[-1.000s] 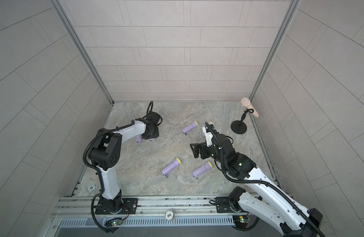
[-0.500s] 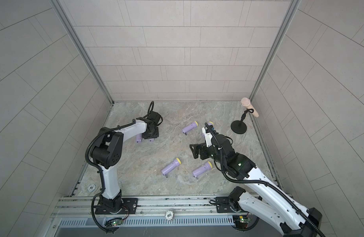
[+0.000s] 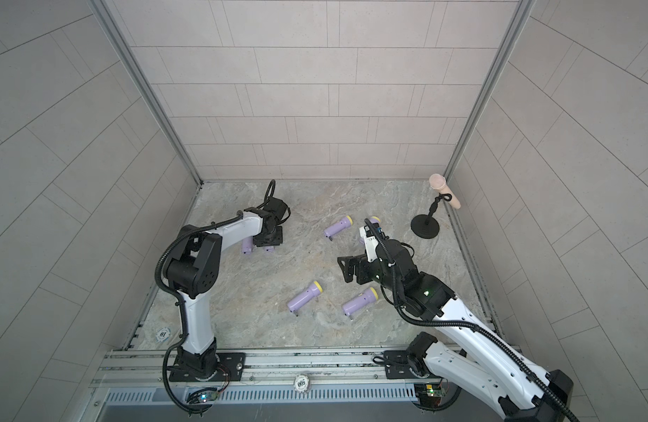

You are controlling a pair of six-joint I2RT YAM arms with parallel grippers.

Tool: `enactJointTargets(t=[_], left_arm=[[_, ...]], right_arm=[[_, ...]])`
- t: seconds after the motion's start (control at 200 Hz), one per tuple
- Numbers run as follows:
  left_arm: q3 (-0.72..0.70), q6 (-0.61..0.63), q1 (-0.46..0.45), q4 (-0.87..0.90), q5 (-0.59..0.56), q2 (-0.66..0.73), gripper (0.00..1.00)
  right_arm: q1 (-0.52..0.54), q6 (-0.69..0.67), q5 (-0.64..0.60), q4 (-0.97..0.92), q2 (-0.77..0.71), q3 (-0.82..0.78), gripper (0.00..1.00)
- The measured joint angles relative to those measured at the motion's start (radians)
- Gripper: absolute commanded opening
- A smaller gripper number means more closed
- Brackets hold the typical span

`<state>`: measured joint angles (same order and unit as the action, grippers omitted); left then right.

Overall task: Close the plug at the bottom of the flashlight
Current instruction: Place the flashlight at the center of the board.

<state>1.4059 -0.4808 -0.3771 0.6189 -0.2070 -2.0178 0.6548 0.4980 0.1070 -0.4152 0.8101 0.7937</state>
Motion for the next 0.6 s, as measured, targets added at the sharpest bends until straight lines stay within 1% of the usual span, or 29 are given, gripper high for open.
enactJointTargets(t=[0.165,0.255,0.435,0.505,0.6], left_arm=[[0.0,0.003,0.0,0.0,0.0,0.0,0.19],[0.0,0.003,0.0,0.0,0.0,-0.001,0.24],[0.0,0.003,0.0,0.0,0.0,-0.001,0.38],[0.002,0.003,0.0,0.002,0.0,-0.001,0.4],[0.002,0.003,0.0,0.005,0.0,-0.002,0.47]], right_arm=[[0.0,0.0,0.002,0.0,0.002,0.0,1.0],[0.0,0.0,0.003,0.0,0.003,0.0,1.0],[0.001,0.004,0.013,0.0,0.005,0.0,1.0],[0.001,0.004,0.016,0.0,0.008,0.0,1.0],[0.002,0.004,0.019,0.0,0.01,0.0,1.0]])
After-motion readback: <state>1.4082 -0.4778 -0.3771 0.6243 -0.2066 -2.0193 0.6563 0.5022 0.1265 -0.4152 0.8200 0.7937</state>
